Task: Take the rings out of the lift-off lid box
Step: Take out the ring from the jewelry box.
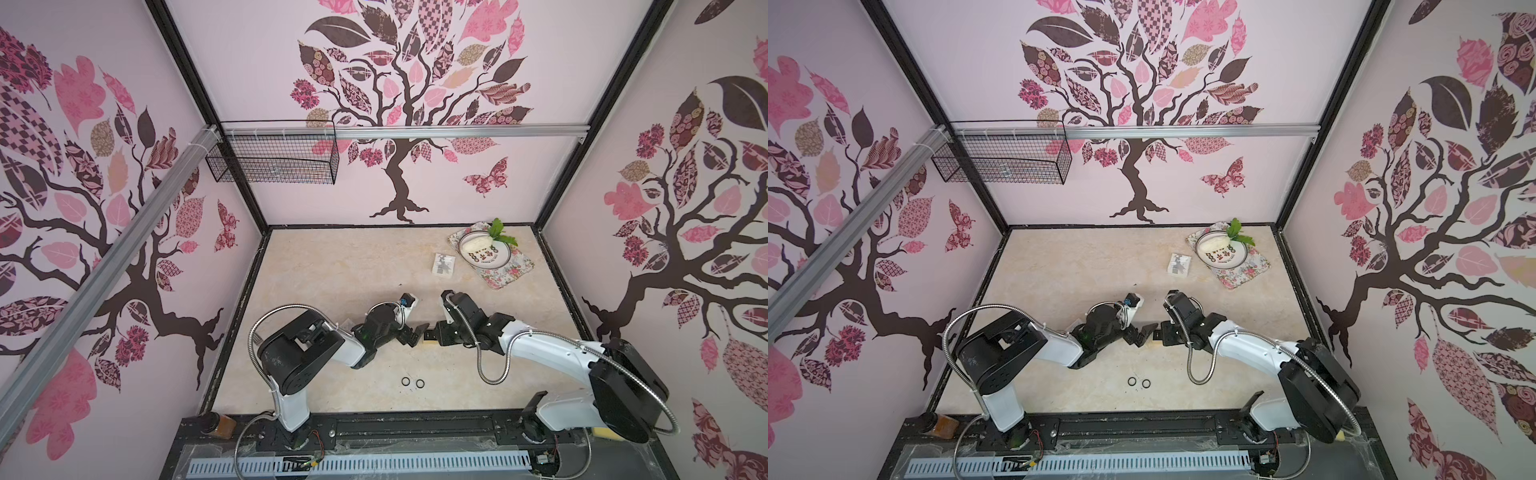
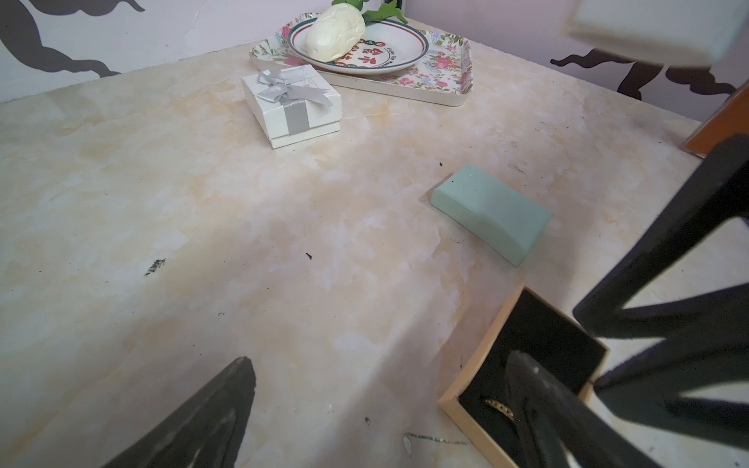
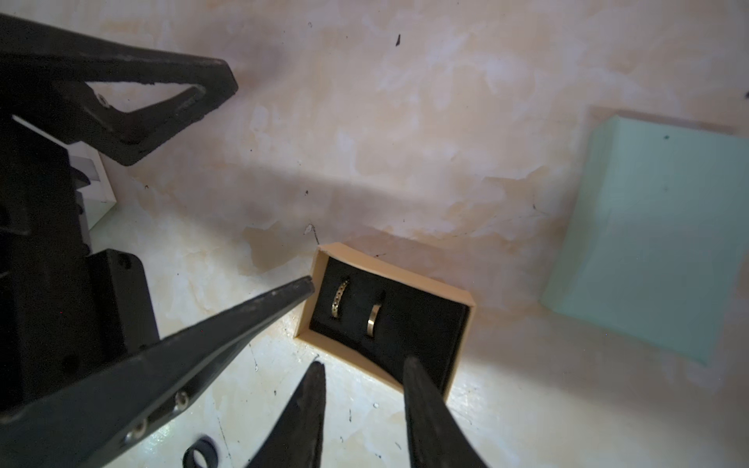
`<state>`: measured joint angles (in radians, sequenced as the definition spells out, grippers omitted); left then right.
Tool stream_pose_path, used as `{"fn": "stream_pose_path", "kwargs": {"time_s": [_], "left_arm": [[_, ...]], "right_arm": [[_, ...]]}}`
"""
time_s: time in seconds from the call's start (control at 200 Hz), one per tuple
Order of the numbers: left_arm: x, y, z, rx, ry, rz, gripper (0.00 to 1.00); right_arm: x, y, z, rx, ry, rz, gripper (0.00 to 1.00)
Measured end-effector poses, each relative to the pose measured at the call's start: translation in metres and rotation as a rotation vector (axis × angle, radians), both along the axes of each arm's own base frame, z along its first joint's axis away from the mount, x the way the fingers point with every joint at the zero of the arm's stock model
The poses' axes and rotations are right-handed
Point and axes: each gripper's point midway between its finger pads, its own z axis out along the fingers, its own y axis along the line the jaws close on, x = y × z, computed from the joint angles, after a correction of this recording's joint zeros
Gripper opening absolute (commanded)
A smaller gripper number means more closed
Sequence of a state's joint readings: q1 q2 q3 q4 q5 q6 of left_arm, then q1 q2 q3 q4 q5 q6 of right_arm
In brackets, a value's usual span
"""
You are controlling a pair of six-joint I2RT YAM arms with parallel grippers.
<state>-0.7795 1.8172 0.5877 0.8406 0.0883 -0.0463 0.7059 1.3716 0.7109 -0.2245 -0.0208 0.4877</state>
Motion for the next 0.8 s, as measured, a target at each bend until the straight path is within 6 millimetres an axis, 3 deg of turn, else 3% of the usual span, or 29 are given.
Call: {"fn": "stream_pose_path", "kwargs": {"time_s": [0.8], "left_arm": [[0.009,-0.004,-0.021,0.053,0.016,0.03,0.98]], "right_arm": [[0.004,0.006,-0.027,-0.02,0.031,-0.004,0.23]]}}
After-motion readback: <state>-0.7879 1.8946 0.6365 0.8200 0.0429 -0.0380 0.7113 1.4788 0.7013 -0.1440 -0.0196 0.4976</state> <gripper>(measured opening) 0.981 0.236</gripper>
